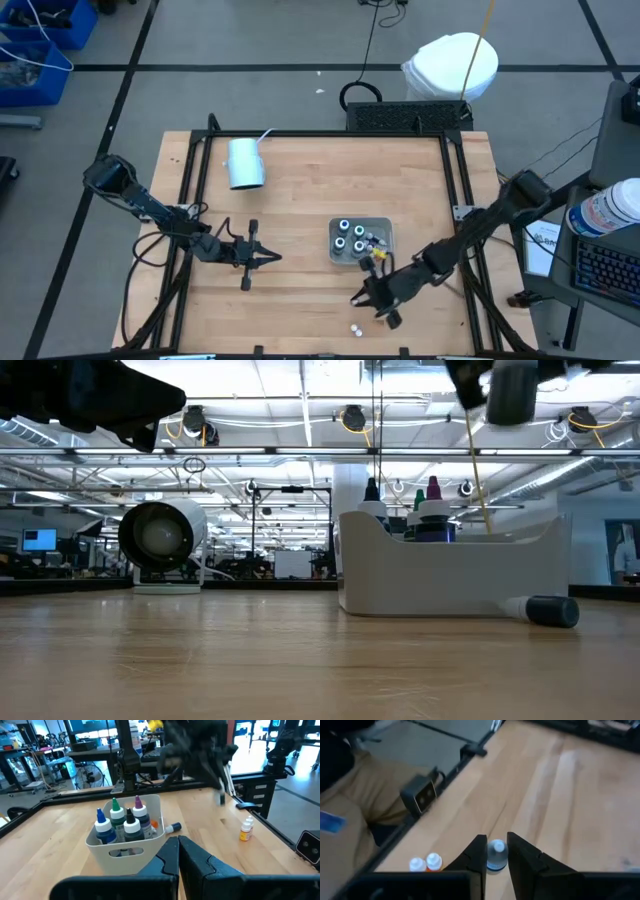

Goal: Pick & Place food coloring
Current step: Put the small green food coloring bottle into the gray bin

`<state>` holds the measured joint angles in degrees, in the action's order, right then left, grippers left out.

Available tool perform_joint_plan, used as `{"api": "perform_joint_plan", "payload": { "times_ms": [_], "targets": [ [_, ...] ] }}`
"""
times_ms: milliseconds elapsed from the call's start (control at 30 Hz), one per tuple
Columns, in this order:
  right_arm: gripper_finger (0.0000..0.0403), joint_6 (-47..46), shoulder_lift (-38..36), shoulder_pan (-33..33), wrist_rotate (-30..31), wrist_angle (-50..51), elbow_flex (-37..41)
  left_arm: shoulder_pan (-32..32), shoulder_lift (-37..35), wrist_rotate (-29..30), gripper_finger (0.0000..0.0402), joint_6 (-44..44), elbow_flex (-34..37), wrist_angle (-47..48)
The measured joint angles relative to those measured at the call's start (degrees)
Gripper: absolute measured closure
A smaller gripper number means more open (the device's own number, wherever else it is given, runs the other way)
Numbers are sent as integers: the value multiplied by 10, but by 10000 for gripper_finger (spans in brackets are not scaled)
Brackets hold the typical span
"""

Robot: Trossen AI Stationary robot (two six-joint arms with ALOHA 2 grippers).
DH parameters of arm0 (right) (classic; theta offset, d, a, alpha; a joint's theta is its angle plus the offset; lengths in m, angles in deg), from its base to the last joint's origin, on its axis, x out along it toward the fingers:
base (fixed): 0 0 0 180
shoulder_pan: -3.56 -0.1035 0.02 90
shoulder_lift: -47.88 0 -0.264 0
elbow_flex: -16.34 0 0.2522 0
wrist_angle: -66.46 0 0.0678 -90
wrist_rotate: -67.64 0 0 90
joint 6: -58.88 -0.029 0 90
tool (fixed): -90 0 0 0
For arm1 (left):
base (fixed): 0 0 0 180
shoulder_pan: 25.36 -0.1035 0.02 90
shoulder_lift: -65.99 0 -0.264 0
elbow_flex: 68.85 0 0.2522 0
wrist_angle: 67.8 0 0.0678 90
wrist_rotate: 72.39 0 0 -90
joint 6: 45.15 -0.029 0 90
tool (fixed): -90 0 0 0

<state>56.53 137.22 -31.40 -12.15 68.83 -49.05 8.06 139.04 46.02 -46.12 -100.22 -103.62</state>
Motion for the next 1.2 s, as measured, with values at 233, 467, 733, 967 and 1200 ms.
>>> {"api": "perform_joint_plan", "payload": {
  "times_ms": [233, 467, 733, 967, 1200],
  "targets": [
    [353, -12, -122, 0, 3, 95, 0, 0, 0, 0, 391, 53, 0, 0],
    [355, -31, -195, 1, 4, 150, 0, 0, 0, 0, 391, 72, 0, 0],
    [355, -93, -204, 1, 23, 176, 0, 0, 0, 1, 392, 72, 0, -2],
    [355, -178, -188, 0, 59, 209, 0, 0, 0, 2, 392, 71, 0, -7],
    [355, -245, -170, -23, 106, 259, 0, -1, 0, 3, 392, -60, 0, -16]
  ]
}}
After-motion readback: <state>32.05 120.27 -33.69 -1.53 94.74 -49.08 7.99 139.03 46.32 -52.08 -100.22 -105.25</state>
